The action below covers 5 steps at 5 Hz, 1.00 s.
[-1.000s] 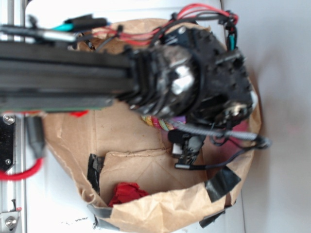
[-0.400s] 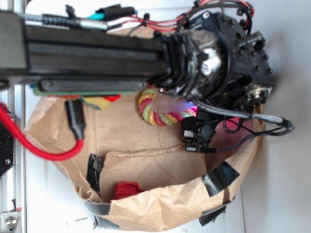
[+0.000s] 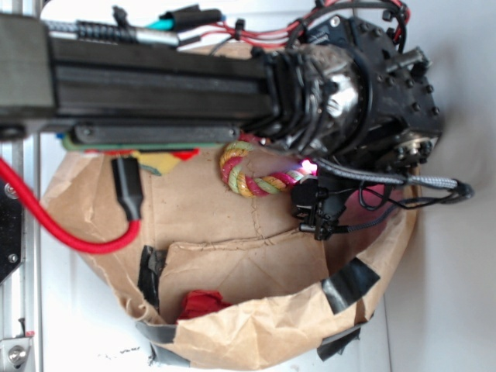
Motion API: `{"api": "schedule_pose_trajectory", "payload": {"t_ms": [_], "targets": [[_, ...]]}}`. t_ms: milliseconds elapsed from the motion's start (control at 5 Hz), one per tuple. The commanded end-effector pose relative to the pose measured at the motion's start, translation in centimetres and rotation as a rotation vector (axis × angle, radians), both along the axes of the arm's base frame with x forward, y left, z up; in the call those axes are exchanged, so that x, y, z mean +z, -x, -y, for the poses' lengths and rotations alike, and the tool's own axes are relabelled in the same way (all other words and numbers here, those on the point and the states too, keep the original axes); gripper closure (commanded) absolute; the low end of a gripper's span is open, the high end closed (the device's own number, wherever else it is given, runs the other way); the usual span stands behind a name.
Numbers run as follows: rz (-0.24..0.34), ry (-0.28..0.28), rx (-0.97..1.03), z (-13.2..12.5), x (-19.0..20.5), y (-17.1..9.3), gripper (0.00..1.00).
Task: Grab the multicolored rope.
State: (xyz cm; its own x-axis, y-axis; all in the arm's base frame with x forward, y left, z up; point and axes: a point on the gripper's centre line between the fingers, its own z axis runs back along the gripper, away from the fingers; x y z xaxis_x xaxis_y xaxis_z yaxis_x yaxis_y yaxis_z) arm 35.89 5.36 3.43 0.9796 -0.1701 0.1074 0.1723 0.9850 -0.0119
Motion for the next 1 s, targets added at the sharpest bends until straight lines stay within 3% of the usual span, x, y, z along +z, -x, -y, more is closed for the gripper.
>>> {"api": "schedule_pose_trajectory", "payload": {"t_ms": [0, 600, 800], "targets": [[0.109, 0.028, 0.124, -0.8, 5.7, 2.0, 1.0], [0.191, 0.053, 0.172, 2.5, 13.7, 9.8, 1.0], [0.205, 0.053, 0.18, 2.8, 15.9, 10.4, 1.0]]}}
